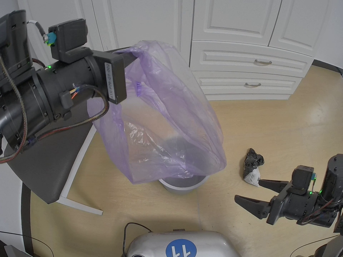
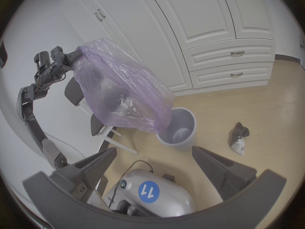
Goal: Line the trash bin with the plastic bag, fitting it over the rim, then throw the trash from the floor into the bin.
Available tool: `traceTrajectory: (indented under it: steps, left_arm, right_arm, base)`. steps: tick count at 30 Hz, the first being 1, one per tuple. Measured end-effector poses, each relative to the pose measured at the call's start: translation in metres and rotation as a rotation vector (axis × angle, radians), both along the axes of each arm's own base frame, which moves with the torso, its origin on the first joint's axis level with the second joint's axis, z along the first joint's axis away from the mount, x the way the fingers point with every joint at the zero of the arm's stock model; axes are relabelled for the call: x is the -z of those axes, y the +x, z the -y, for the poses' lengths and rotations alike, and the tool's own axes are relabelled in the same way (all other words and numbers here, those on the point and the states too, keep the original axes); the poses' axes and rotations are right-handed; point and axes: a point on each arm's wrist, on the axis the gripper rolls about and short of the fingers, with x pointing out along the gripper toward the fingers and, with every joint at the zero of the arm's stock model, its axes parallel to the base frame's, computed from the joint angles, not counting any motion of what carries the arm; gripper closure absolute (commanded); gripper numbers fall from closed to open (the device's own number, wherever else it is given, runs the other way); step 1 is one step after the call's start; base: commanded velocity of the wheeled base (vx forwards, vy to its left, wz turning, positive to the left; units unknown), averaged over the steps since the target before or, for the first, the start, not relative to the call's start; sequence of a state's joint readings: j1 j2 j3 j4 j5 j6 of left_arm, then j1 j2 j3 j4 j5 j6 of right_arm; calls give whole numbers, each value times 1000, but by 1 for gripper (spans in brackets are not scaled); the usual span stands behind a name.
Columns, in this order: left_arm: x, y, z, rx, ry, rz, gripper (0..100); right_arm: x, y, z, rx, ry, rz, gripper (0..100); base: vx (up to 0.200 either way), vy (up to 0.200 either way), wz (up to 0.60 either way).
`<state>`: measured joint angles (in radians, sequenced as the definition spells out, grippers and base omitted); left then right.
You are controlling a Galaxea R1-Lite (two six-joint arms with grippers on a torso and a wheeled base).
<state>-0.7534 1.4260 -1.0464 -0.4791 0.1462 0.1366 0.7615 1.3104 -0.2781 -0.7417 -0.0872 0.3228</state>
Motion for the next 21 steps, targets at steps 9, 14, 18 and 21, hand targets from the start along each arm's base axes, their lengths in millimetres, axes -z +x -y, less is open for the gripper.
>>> traceTrajectory:
  steps: [9, 14, 18, 21]
  left_arm:
    - [-8, -1, -3, -7, -21, 19, 100]
    - [-11, -3, -5, -7, -29, 27, 100]
    - [-14, -6, -6, 0, -36, 34, 100]
    - [-16, -11, -6, 10, -41, 40, 100]
  right_arm:
    - [13, 27, -46, 68, 112, 59, 0]
    - [23, 47, -67, 136, 191, 110, 0]
    - [35, 64, -78, 202, 224, 140, 0]
    - [41, 78, -83, 244, 253, 168, 0]
  base:
    - [0, 0, 0]
    - [0, 0, 0]
    - [0, 0, 0]
    - [0, 0, 0]
